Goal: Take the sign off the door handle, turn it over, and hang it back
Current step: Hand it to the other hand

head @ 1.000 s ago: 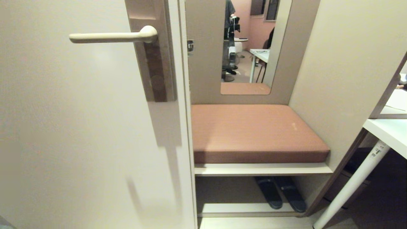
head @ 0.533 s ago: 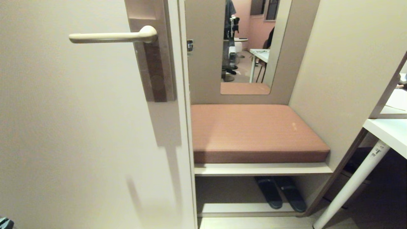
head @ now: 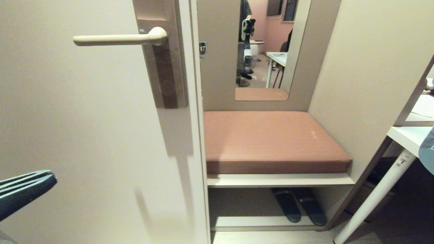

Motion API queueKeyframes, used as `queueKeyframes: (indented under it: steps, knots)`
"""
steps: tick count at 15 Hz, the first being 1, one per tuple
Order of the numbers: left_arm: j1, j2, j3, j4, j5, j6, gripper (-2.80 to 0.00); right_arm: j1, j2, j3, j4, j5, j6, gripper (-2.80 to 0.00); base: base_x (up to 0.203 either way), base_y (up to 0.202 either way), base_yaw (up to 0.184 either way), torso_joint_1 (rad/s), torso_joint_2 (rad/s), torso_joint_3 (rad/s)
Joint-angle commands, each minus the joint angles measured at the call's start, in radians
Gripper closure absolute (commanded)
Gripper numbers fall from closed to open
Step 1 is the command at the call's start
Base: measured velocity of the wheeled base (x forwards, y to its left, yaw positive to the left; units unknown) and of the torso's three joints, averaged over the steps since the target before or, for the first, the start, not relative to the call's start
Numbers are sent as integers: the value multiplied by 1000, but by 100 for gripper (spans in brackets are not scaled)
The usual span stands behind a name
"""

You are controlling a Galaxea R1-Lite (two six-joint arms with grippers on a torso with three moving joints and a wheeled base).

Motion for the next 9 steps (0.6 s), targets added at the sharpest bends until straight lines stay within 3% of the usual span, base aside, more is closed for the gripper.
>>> queueKeyframes:
  steps: [1,5,9]
  knots:
    - [-95,128,-20,-44,-6,-6,0,0,29,2,1,81,0,0,0,0,0,0,0,0]
    - [-194,265,-79,-112,-10,-12,0,0,91,-6,1,249,-2,0,0,0,0,0,0,0]
    - [-205,402,-151,-194,-46,-66,0,14,176,-32,0,358,-1,0,0,0,0,0,0,0]
